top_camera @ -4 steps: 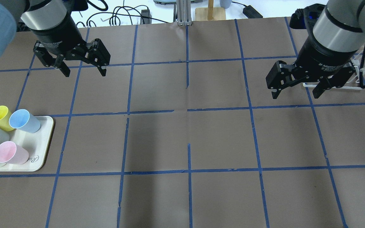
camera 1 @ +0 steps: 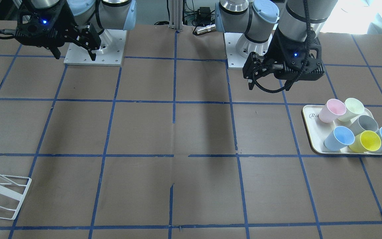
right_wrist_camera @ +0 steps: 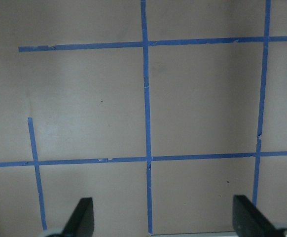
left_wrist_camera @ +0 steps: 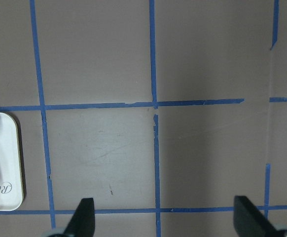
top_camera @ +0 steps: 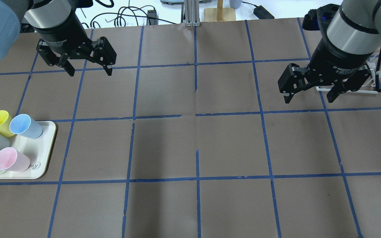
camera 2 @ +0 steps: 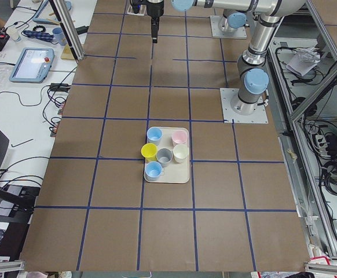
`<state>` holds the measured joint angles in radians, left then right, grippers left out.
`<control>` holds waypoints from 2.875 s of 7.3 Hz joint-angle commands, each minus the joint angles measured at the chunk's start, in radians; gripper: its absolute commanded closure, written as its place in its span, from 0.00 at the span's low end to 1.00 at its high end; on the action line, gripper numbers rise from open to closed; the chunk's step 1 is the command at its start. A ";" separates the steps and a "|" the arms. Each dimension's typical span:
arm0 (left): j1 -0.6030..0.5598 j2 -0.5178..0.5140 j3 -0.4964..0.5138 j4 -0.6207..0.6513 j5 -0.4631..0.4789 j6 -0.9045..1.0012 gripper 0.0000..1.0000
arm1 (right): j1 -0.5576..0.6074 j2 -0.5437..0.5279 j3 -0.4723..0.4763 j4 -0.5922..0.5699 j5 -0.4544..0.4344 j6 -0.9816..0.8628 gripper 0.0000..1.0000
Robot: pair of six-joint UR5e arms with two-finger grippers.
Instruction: Transfer IKEA cup to right arm and place on rack
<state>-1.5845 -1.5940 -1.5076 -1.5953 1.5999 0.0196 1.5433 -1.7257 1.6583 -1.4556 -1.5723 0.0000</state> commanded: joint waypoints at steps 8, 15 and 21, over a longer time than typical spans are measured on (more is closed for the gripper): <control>0.898 -0.018 -0.242 0.295 -0.026 0.955 0.00 | -0.003 -0.006 0.000 0.014 0.011 -0.005 0.00; 1.058 -0.316 -0.261 0.599 -0.140 1.192 0.00 | -0.021 0.123 -0.002 -0.169 0.651 0.426 0.00; 1.014 -0.386 -0.257 0.658 -0.127 1.175 0.00 | -0.077 -0.021 0.188 -0.166 0.963 0.060 0.00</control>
<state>-0.5612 -1.9714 -1.7642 -0.9603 1.4689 1.1980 1.4688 -1.6790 1.7689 -1.6148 -0.6716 0.1399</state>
